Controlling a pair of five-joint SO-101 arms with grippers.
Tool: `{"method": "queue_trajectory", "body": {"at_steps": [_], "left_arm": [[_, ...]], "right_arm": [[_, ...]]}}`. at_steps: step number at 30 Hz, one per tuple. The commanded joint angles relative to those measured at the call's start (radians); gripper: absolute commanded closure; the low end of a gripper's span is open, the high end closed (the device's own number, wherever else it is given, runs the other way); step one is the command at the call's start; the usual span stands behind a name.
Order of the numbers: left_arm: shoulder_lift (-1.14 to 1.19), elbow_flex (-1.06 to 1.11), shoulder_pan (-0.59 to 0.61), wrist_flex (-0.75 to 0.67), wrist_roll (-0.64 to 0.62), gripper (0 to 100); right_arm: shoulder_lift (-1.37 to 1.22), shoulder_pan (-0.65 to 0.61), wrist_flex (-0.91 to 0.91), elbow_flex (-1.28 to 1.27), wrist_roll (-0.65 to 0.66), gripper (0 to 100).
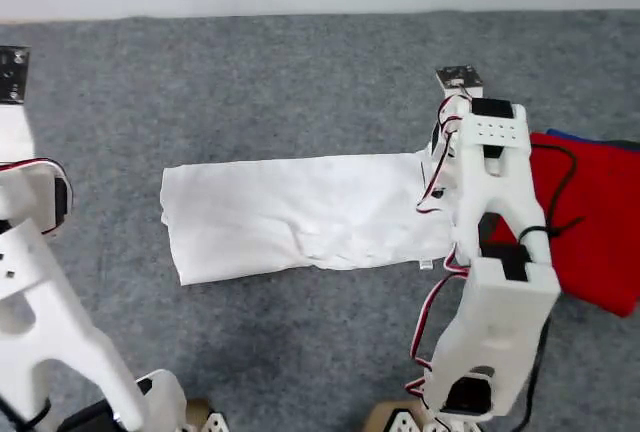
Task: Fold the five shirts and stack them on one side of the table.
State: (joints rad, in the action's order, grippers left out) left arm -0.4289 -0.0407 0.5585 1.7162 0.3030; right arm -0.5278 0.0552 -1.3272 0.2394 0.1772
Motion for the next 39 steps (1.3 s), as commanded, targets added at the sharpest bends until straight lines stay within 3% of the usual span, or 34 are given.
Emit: {"method": "queue_trajectory", "body": {"at_steps": [1,8,15,27,39], "left_arm": [[-0.031,-0.039,0.000,0.008,0.006,96],[-0.026,-0.039,0.000,0.008,0.005,96],[-0.025,-0.038,-0.003,0.008,0.003,96],[-0.023,-0.038,-0.005,0.008,0.003,96],[-0.031,0.035,-0.006,0.008,0.006,96]], "right_arm": [[-0.035,0.008,0.012,0.087,-0.006,76.6],[-0.128,0.002,0.002,0.095,-0.009,77.5],[-0.128,-0.001,0.002,0.095,-0.009,96.6],[0.042,-0.038,-0.050,0.095,-0.009,98.8],[0.119,-0.268,-0.084,0.095,-0.009,98.8]]}}
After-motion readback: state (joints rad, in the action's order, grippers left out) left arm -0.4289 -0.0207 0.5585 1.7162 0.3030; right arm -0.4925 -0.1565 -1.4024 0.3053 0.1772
